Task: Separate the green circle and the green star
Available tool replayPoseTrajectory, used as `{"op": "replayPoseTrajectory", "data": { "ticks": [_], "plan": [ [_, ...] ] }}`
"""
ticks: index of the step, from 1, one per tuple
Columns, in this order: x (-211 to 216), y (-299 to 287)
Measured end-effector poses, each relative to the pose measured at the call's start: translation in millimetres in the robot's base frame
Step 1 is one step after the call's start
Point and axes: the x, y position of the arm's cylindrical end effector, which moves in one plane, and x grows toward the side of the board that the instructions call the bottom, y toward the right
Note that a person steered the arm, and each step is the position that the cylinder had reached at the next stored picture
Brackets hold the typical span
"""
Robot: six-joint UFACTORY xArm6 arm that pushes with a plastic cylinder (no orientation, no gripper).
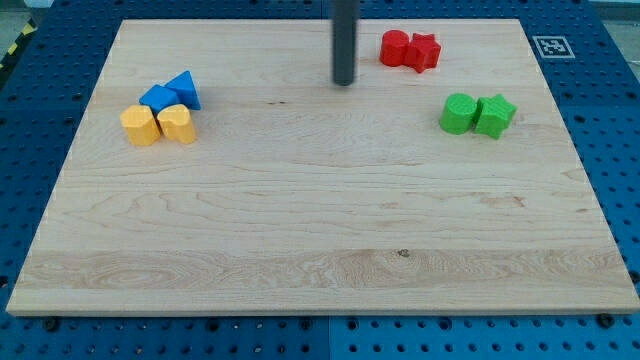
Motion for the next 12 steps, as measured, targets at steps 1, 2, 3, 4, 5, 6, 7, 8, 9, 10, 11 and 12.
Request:
{"op": "replayPoseTrajectory", "data": {
  "ticks": [1,2,3,4,5,6,7,8,9,10,11,12],
  "plan": [
    [0.1,84.1],
    [5.6,158.5],
    [34.3,203.4],
    [53.5,203.4],
    [53.5,201.5],
    [55.0,182.3],
    [57.1,162.0],
    [63.1,143.8],
    [64.8,130.0],
    [66.4,125.4],
    [77.3,123.9],
    [84.4,118.5]
  ]
}}
